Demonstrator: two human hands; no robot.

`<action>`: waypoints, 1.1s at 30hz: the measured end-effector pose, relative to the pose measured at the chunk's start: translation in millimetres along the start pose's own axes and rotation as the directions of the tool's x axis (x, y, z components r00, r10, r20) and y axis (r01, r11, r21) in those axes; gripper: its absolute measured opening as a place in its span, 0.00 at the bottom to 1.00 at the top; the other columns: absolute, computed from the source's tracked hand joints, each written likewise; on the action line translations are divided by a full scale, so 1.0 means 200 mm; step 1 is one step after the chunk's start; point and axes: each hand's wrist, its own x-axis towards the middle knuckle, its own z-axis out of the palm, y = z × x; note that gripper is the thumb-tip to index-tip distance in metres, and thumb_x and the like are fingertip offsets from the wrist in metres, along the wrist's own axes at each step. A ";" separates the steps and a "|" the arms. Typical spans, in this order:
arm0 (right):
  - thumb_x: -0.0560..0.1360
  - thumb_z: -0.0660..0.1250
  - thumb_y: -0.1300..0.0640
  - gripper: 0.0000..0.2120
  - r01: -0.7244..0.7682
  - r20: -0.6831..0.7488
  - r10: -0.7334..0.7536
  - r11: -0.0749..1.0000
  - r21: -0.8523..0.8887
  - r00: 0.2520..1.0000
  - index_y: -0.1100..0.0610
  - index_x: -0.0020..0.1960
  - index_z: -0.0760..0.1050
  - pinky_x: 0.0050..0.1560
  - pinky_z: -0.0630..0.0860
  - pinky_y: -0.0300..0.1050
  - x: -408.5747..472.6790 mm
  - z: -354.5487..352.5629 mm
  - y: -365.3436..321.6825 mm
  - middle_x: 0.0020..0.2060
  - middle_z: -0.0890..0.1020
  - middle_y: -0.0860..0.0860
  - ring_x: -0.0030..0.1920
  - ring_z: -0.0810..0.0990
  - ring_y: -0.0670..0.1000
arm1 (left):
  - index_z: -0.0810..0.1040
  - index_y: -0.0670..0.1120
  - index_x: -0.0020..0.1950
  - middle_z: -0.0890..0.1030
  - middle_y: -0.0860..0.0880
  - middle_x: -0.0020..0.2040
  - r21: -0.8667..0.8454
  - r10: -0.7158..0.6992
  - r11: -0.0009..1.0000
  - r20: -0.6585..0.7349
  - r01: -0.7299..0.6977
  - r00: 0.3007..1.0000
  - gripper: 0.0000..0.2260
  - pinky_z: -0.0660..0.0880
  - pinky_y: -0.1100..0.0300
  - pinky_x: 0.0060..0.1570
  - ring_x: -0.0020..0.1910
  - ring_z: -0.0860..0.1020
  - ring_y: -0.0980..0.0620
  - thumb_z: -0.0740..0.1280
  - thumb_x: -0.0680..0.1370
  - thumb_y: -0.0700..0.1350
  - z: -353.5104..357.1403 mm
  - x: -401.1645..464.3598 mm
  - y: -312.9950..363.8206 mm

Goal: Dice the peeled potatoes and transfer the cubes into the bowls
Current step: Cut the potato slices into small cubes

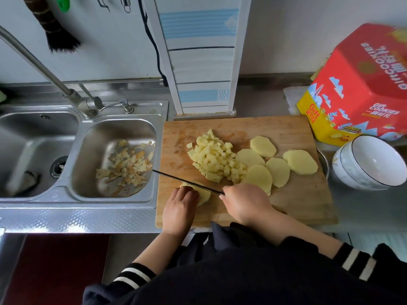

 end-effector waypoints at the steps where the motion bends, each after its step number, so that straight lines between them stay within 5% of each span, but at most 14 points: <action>1: 0.84 0.52 0.50 0.14 0.005 0.001 -0.005 1.000 0.001 1.000 0.54 0.42 0.65 0.28 0.62 0.45 0.00 0.01 0.00 0.30 0.66 0.47 0.35 0.71 0.54 | 0.82 0.42 0.44 0.79 0.47 0.44 0.002 0.004 1.000 -0.001 -0.004 1.000 0.11 0.72 0.54 0.38 0.40 0.74 0.45 0.62 0.78 0.45 0.00 0.00 0.00; 8: 0.84 0.52 0.52 0.12 0.013 -0.005 -0.013 1.000 -0.027 1.000 0.55 0.49 0.72 0.30 0.62 0.45 -0.01 0.02 -0.01 0.41 0.79 0.52 0.38 0.76 0.56 | 0.82 0.43 0.46 0.80 0.46 0.44 0.003 -0.003 1.000 -0.004 0.003 1.000 0.09 0.74 0.53 0.38 0.41 0.75 0.44 0.64 0.77 0.44 0.00 -0.02 0.00; 17: 0.84 0.54 0.54 0.11 -0.020 0.027 0.021 1.000 -0.022 0.999 0.56 0.52 0.74 0.28 0.59 0.45 -0.01 0.01 -0.02 0.43 0.79 0.52 0.40 0.77 0.56 | 0.82 0.44 0.46 0.80 0.47 0.44 -0.008 0.000 1.000 0.010 0.000 1.000 0.06 0.72 0.55 0.39 0.42 0.75 0.45 0.66 0.76 0.43 0.01 -0.02 -0.01; 21: 0.81 0.57 0.60 0.07 -0.030 0.029 0.031 0.999 -0.035 0.999 0.54 0.45 0.70 0.25 0.57 0.44 0.01 0.02 -0.03 0.31 0.68 0.48 0.35 0.71 0.54 | 0.82 0.44 0.47 0.80 0.47 0.45 -0.008 0.012 1.000 0.017 -0.011 1.000 0.04 0.72 0.56 0.40 0.42 0.75 0.45 0.69 0.74 0.40 0.01 -0.02 -0.02; 27: 0.76 0.60 0.69 0.10 -0.054 0.075 0.060 0.996 -0.070 0.995 0.57 0.43 0.74 0.25 0.59 0.42 0.05 -0.01 -0.06 0.31 0.70 0.50 0.31 0.70 0.52 | 0.81 0.43 0.55 0.80 0.48 0.57 -0.049 0.124 0.992 0.123 -0.119 0.985 0.11 0.77 0.55 0.47 0.52 0.76 0.46 0.62 0.79 0.45 -0.04 -0.07 -0.10; 33: 0.74 0.59 0.73 0.16 -0.072 0.105 0.076 0.997 -0.041 0.992 0.57 0.32 0.64 0.25 0.61 0.43 0.14 -0.04 -0.04 0.30 0.68 0.51 0.28 0.65 0.50 | 0.80 0.43 0.59 0.78 0.48 0.60 -0.053 0.141 0.990 0.195 -0.133 0.971 0.15 0.72 0.58 0.54 0.56 0.74 0.49 0.62 0.79 0.49 -0.08 -0.05 -0.13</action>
